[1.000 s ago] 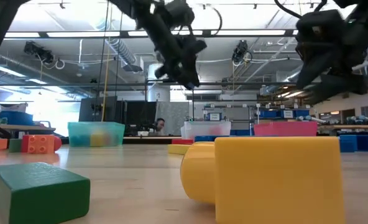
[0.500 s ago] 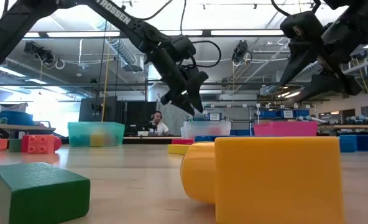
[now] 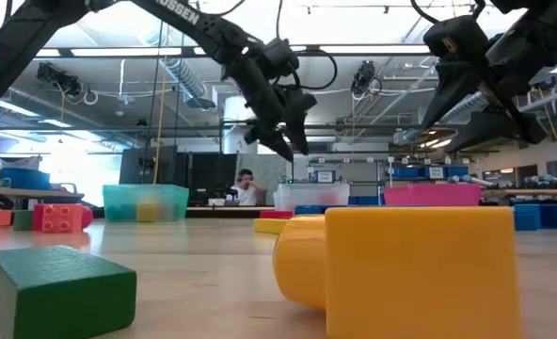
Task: Sort blocks by size
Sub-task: Put the green block into the red bin
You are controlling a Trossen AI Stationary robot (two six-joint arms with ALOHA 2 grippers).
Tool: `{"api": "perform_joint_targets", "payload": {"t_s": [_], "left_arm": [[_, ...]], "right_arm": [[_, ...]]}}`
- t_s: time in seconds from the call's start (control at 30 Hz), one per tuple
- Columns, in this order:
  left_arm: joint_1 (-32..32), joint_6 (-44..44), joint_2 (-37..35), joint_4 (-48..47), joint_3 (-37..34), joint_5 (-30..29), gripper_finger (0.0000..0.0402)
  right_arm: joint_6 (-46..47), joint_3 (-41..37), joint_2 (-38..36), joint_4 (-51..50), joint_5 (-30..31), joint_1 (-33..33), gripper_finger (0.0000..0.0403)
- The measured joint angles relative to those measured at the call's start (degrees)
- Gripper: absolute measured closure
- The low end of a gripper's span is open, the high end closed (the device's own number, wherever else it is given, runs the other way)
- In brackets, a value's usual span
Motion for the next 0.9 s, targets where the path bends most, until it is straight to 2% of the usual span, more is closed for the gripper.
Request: {"api": "perform_joint_targets", "payload": {"t_s": [0.1, 0.43, 0.63, 0.77, 0.9], "left_arm": [[-0.56, -0.49, -0.76, -4.51, 2.02, -0.28, 0.0154], [-4.31, 0.99, -8.85, -14.53, 1.1, -0.58, 0.0154], [-8.5, -1.09, -17.8, -15.19, -9.77, -1.81, 0.0154], [-12.65, -7.08, -24.74, -12.28, -19.08, -4.75, 0.0154], [-18.89, -13.77, -29.52, -9.91, -25.68, -5.07, 0.0154]], "right_arm": [[-1.1, 0.0, 0.0, 0.0, -0.3, 0.05, 0.0167], [-4.6, 0.0, 0.02, 0.36, -3.13, 0.58, 0.0167], [-6.08, 0.0, 0.02, 0.42, -3.7, 2.0, 0.0167], [-7.3, 0.0, 0.02, 0.42, -3.74, 2.83, 0.0167], [-8.48, 0.0, 0.02, 0.41, -3.91, 3.42, 0.0167]]}}
